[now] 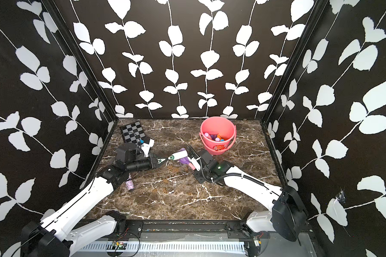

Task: Brush the soil off the hand trowel and place it into the bucket
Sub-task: Brush off the soil from the hand trowel.

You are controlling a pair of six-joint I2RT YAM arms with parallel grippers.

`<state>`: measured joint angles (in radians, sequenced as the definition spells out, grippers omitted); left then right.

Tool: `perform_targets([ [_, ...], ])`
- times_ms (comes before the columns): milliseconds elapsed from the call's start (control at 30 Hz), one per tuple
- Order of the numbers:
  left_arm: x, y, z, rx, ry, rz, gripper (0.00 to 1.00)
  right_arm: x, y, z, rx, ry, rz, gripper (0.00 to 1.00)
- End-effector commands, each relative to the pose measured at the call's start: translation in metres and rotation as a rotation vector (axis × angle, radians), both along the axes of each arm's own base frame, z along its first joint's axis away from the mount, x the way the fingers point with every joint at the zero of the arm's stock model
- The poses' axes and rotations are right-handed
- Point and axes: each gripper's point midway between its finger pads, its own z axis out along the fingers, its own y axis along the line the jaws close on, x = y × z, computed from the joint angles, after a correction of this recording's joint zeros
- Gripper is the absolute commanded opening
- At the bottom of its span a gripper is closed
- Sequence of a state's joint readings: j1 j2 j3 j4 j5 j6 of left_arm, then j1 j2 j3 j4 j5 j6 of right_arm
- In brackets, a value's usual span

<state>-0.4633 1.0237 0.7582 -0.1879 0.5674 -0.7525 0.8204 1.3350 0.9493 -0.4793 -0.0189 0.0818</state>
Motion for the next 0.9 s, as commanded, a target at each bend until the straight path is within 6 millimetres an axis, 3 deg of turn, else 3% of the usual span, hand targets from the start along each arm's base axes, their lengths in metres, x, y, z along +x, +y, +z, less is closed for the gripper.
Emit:
perform_targets([
  [0,0.000,-0.005,-0.004,-0.016,0.003,-0.024,0.00,0.005,0.014,0.016,0.044,-0.035,0.022,0.00],
  [200,0.009,0.015,-0.019,0.078,0.013,0.030,0.00,0.004,0.005,0.013,0.008,-0.044,0.015,0.00],
  [433,0.021,0.038,0.005,0.045,-0.028,0.100,0.00,0.000,-0.008,0.006,-0.042,-0.049,0.011,0.00],
  [633,0.009,0.029,0.016,-0.051,0.001,0.053,0.00,-0.001,-0.012,-0.002,-0.071,-0.041,0.010,0.00],
  [867,-0.001,0.018,0.011,-0.097,0.017,0.024,0.00,0.003,0.005,0.002,-0.016,-0.015,0.021,0.00],
])
